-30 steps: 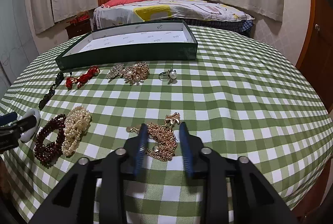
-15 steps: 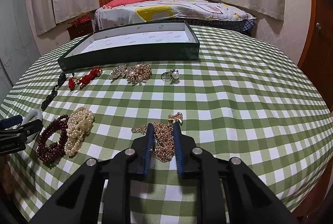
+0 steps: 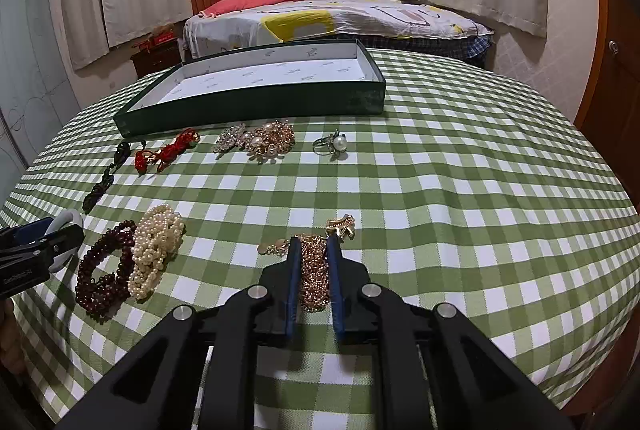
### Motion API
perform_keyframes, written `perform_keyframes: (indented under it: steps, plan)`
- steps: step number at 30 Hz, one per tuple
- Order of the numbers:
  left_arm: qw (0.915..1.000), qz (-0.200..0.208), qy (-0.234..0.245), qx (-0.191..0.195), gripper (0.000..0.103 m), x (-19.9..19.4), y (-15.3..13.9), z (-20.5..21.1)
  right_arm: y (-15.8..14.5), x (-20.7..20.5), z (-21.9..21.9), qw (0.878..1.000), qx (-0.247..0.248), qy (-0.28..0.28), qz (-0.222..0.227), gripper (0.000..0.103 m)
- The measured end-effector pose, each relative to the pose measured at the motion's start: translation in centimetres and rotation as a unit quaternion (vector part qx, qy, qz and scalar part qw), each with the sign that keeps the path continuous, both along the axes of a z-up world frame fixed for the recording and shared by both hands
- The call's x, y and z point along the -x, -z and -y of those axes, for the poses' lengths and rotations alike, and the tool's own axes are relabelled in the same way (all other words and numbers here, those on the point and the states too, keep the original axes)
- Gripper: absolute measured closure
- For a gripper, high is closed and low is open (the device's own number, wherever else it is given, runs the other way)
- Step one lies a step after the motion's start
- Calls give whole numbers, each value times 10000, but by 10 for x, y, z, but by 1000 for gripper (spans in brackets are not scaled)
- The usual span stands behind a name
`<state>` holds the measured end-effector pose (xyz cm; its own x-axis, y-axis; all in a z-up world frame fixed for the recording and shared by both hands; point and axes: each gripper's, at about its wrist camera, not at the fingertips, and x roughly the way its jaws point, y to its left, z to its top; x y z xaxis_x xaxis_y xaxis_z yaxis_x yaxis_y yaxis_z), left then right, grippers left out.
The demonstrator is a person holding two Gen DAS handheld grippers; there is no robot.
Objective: Organize jewelry
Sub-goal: 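Grasp the jade bangle with the left gripper while the right gripper lifts the gold chain, then carry the bangle into the green box with the left gripper while the right drops the chain there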
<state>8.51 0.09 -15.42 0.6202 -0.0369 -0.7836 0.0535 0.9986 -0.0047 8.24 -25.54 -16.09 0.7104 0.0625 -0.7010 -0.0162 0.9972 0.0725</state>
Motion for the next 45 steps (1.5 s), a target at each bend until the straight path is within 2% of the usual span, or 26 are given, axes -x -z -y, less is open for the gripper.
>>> perform_keyframes:
  steps: [9,31,38,45]
  plan:
    - [10000,12,-22,71,34,1,-2,-3,-5,3,2,9999,-73,26,108,90]
    - [9990,439,-64,59,34,-2,-32,-4,-29,4,5,9992,-109,17,395,90]
    - [9980,619,-66,116,34,-11,-49,-3,-49,-3,6,9980,-178,27,611,90]
    - [9962,848,-55,204,34,-34,-72,2,-83,-27,6,9943,-269,-35,1031,90]
